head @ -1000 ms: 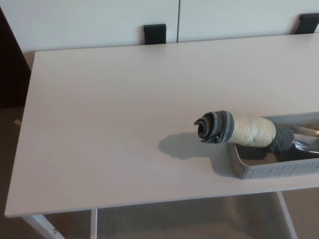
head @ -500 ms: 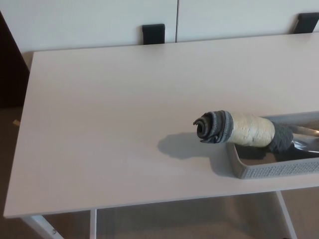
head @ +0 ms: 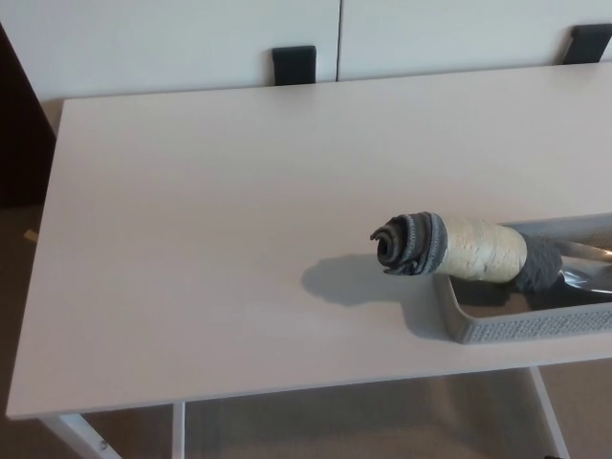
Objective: The robot walks towards a desk on which a shovel is kept on the left hand side and a container is kept on the right hand side. The robot picks up the shovel using its left hand and places it in the container.
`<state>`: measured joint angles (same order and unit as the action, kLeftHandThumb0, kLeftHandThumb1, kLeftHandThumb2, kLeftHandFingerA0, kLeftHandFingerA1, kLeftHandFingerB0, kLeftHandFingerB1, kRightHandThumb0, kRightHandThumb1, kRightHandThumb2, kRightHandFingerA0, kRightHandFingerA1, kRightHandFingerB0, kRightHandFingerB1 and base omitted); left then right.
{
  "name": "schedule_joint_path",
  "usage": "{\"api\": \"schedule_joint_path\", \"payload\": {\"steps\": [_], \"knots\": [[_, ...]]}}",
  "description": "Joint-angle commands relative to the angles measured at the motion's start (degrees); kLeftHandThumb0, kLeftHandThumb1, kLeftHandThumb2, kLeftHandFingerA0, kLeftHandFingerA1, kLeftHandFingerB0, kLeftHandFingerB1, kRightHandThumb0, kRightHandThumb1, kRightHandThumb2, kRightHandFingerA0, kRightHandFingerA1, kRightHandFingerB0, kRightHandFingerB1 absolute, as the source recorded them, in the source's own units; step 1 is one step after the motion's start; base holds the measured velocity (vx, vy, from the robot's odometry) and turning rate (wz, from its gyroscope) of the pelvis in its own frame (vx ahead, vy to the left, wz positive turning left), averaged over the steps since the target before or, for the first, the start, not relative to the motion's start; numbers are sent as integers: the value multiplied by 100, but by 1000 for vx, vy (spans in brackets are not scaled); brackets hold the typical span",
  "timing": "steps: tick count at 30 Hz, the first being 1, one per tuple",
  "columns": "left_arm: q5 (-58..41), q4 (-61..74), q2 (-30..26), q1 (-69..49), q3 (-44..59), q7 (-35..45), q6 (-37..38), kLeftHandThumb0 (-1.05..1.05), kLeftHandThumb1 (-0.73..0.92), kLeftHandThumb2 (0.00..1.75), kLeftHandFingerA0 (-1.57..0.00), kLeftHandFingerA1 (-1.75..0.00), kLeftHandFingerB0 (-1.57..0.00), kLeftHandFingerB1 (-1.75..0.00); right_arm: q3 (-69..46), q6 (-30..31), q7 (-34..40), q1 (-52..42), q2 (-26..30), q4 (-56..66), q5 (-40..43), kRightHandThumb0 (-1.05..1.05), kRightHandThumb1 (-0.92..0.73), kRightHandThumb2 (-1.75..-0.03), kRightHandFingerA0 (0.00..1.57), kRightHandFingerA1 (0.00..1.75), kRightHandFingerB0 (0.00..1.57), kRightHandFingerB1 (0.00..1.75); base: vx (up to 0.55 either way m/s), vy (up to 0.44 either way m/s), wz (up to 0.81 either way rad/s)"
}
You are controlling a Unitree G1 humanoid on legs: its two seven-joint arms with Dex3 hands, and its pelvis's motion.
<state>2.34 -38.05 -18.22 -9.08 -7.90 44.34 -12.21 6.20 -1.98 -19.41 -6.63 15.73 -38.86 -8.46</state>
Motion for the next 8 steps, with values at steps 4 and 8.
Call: {"api": "schedule_joint_path", "payload": {"steps": [4,8], "knots": [[868,-1389,-98,392,-89,-2594,2359,-80,64,92,-28,-46,-24,-42,-137,-525,238,27,13,-187,89,-32,-41,-92,38,67,23,58,0,0,0],[615,-1527,-121,429,130,-2498,2480,-77,78,64,-34,-36,-29,-31,-153,-499,247,45,10,-201,107,-30,-41,-91,37,67,24,59,0,0,0]]}}
